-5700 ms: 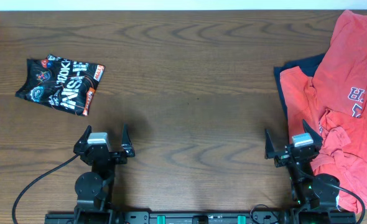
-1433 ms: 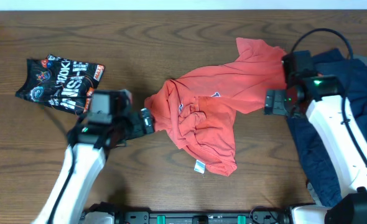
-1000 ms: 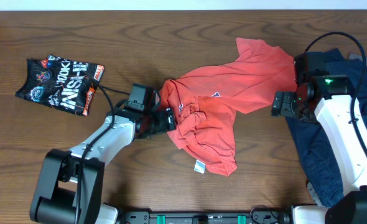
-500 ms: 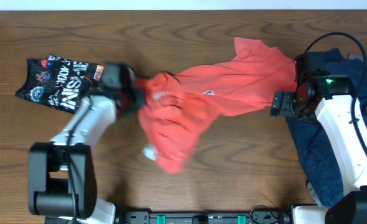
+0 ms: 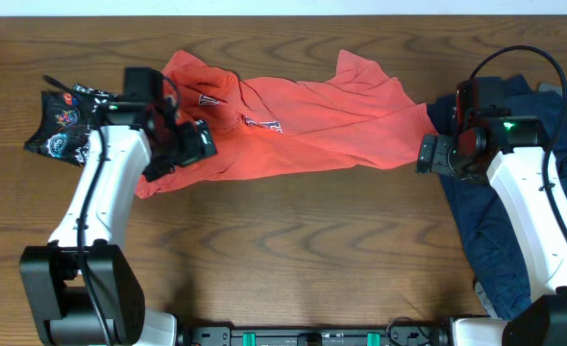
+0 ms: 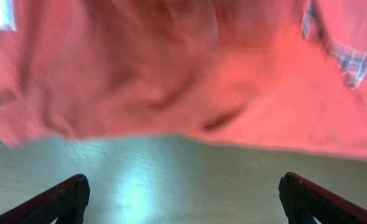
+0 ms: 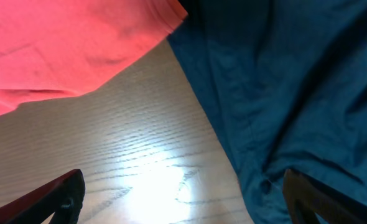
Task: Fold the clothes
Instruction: 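Grasp the t-shirt's left edge with the left gripper and pull left, then regrip the t-shirt's left corner with the left gripper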
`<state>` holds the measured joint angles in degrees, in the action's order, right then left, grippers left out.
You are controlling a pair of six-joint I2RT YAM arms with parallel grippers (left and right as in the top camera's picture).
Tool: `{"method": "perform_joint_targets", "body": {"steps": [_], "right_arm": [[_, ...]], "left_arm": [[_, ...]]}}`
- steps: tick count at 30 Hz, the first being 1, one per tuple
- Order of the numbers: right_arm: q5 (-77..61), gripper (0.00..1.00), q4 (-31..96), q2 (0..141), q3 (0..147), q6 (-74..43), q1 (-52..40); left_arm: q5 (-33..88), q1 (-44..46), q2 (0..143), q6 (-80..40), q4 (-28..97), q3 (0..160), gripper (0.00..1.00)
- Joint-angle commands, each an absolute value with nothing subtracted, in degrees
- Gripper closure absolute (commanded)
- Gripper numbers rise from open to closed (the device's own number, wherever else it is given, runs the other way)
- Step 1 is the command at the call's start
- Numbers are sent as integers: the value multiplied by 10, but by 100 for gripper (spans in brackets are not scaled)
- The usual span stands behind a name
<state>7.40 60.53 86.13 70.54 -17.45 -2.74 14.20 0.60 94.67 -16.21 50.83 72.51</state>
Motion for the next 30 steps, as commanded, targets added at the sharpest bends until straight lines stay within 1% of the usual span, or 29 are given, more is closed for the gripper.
{"method": "perform_joint_targets", "body": {"steps": [1,7,8,9,11,12,14,24,25,27,28,29,30], "right_arm": [[60,1,605,851,710,-169,-23],[55,1,616,851,710,-168,-23],[55,1,618,851,710,-169,-23],[55,1,621,851,710,-169,-23],[55,1,626,851,710,-169,-23],[55,1,626,851,710,-168,-23],[55,1,626,851,710,-169,-23],[55,1,626,851,710,-169,-23],[55,1,627,851,710,-169,-23],[55,1,627,851,710,-169,-23],[55,1,627,851,710,-169,-23],[55,1,627,851,710,-169,-23],[55,1,626,851,710,-169,-23]], "left_arm": [[121,34,951,-152,489,700,2],[-22,51,957,-152,349,672,2],[-32,51,960,-152,335,672,3],[-39,51,964,-152,320,672,7],[-39,51,976,-152,288,672,11],[-36,51,985,-152,268,672,16],[-32,51,999,-152,249,672,21],[-22,51,1099,-153,185,672,22],[-22,51,1110,-153,178,672,27],[-22,51,1118,-152,176,672,59],[-22,51,1119,-153,177,672,78],[-21,51,1117,-152,178,672,94],[-21,51,1113,-152,181,672,94]]}}
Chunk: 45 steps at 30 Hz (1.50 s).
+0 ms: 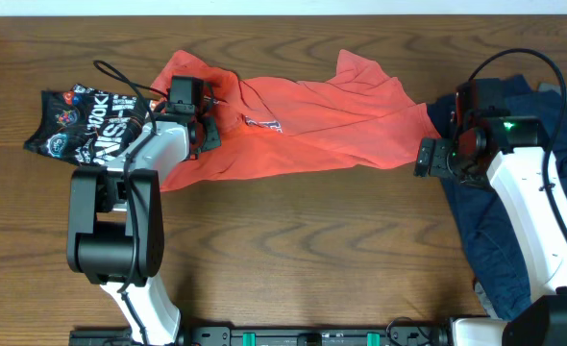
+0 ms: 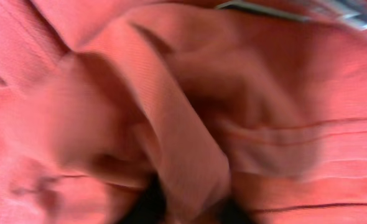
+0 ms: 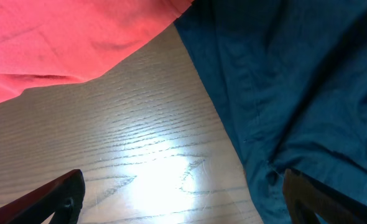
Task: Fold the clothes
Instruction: 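Regrip the t-shirt's left corner with the left gripper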
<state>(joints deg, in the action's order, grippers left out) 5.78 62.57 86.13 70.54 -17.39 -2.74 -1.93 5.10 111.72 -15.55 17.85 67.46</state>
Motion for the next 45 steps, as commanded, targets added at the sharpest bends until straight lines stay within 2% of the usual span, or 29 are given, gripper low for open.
{"method": "perform_joint_targets", "body": {"steps": [1,12,13,17,21,22,25,26,27,28,31,34,45], "right_arm": [[56,1,624,851,710,-169,-23],[58,1,595,851,710,-169,-23],[58,1,596,851,710,-169,-23],[58,1,598,851,710,-169,-23],[58,1,604,851,710,-168,-23],[58,1,604,851,710,-168,-23],[58,1,604,851,710,-169,-23],[58,1,604,851,710,-169,-23],[58,1,604,851,710,-169,-23],[58,1,605,851,710,-169,-23],[57,1,606,851,710,-169,-23],[58,1,609,851,710,-168,-23],[58,1,613,851,710,-166,-23]], "left_arm": [[-21,51,1104,-152,190,673,94],[-17,50,854,-153,426,694,93],[-15,50,837,-157,442,694,87],[-15,50,802,-206,503,692,87],[58,50,809,-216,548,683,83],[76,50,814,-215,557,680,77],[83,50,833,-215,556,672,76],[81,50,839,-215,549,672,67],[78,50,845,-215,539,672,51],[67,50,854,-215,528,672,43],[8,50,885,-215,500,672,27],[-36,48,920,-216,460,672,24],[-38,3,1041,-230,362,672,24]]}}
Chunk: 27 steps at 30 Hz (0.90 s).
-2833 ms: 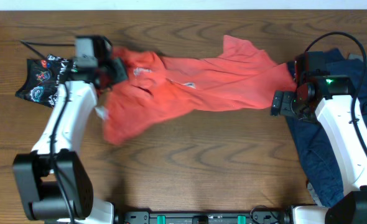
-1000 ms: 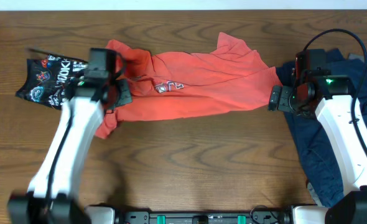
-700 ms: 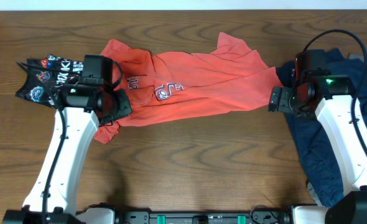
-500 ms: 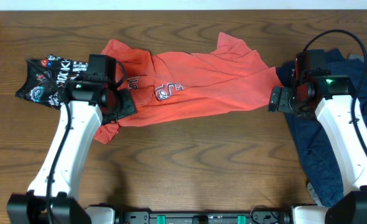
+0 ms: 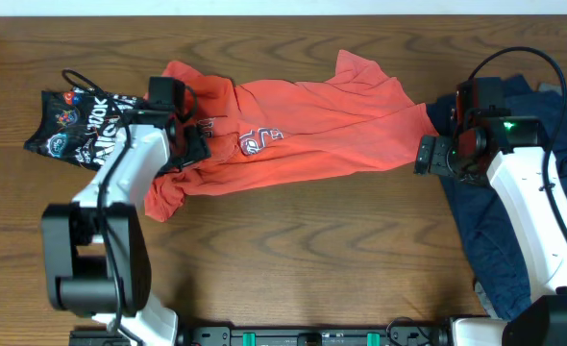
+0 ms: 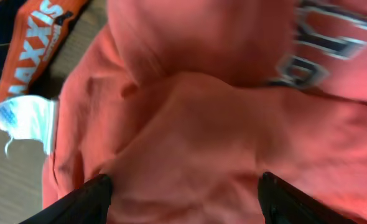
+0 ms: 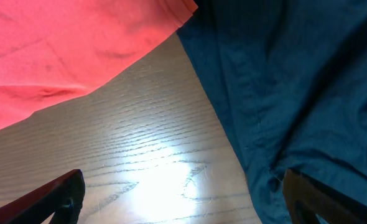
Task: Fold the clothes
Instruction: 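Regrip the t-shirt's left corner with the left gripper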
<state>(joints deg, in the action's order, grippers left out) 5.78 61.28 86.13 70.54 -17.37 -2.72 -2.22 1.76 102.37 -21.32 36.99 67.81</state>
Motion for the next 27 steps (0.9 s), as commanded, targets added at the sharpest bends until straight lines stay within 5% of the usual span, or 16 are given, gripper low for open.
{"method": "perform_joint_targets", "body": {"steps": [1,3,8,9,18,27], "right_arm": [[58,1,613,851,710,-166,-23],[58,1,613,851,710,-166,-23],[58,1,611,851,710,-167,-23],[58,1,611,851,710,-167,-23],[58,1,611,851,710,-166,-22],[58,2,625,869,710,-152,-21]], "left_arm": [[-32,0,1046,-232,357,672,24],[-8,-1,1051,-232,346,672,36],[62,-1,1052,-228,326,672,89],[69,-1,1052,-228,327,672,94],[176,-1,981,-199,392,687,94],[162,-1,764,-187,656,691,94]]}}
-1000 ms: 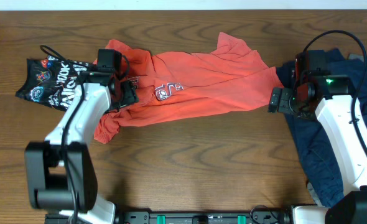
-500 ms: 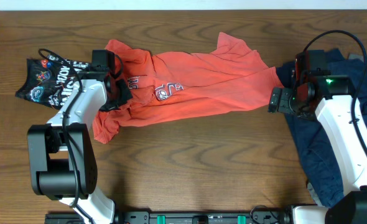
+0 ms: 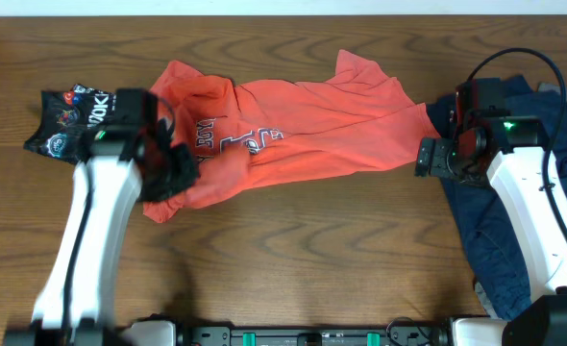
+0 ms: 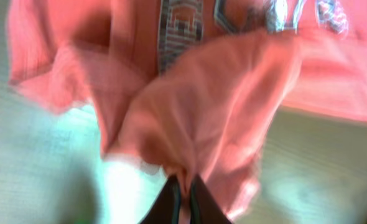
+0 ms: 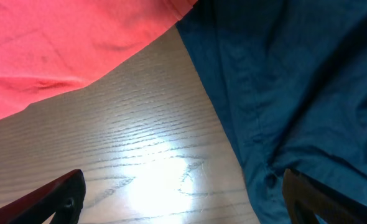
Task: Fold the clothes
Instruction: 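Regrip the t-shirt's left corner with the left gripper, then grasp the t-shirt's right hem corner with the right gripper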
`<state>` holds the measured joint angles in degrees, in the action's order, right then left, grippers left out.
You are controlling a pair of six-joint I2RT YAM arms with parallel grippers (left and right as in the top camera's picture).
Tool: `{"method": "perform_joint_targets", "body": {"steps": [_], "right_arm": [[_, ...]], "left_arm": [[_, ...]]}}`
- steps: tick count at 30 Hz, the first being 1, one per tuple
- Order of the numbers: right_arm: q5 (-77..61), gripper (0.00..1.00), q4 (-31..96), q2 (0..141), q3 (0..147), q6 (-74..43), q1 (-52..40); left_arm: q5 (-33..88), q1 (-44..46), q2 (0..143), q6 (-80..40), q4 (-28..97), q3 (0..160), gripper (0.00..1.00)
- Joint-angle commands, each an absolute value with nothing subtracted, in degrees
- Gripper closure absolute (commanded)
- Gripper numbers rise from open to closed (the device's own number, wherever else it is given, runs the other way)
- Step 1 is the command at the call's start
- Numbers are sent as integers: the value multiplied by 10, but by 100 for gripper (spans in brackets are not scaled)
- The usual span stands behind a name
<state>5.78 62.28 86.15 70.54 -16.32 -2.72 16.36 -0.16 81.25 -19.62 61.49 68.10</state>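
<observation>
A red shirt (image 3: 312,125) with grey lettering lies crumpled across the far middle of the table. My left gripper (image 3: 176,171) is at its near left end. In the blurred left wrist view the gripper (image 4: 183,193) is shut on a pinched fold of the red fabric (image 4: 190,112). My right gripper (image 3: 424,156) hangs open just off the shirt's right sleeve. In the right wrist view it (image 5: 183,199) has its fingers wide apart over bare wood, with the red hem (image 5: 59,43) at upper left.
A navy garment (image 3: 495,221) lies heaped along the right side under the right arm and fills the right of the wrist view (image 5: 295,81). A black printed garment (image 3: 67,120) sits at the far left. Wood table (image 3: 293,259) runs along the front.
My left gripper was open over the shirt's left part and is now shut on a fold of it, farther toward the front. More of the lettering shows. The right arm has not moved.
My left gripper was open at the shirt's near left hem. Then it was pressed into the fabric by the collar. Then it stood open over the left part, with a bunch of cloth lying toward the front. Now it grips a fold there. The right gripper stayed open throughout.
</observation>
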Motion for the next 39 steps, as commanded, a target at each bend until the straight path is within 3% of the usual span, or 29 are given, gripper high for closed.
{"method": "perform_joint_targets", "body": {"steps": [1,5,6,9,12,20,27,34,39], "right_arm": [[58,3,624,876,710,-152,-21],[55,13,618,907,710,-152,-19],[55,22,615,916,710,-152,-18],[29,74,599,945,710,-136,-18],[12,99,571,974,710,-119,-18],[-15,99,500,1074,710,-94,5],[-9,99,424,1146,710,-81,44],[25,99,311,1178,710,-83,136],[74,99,248,1180,714,-149,221]], "left_arm": [[146,-1,743,-187,684,690,94],[98,-1,686,-188,757,690,94],[92,-1,675,-194,768,690,94],[83,-1,648,-217,796,690,94],[83,-1,632,-217,812,689,94],[-21,-1,623,-260,839,689,94],[-37,-1,624,-288,820,689,94],[-37,-1,624,-288,806,689,94],[-37,-1,624,-288,801,689,94]]}}
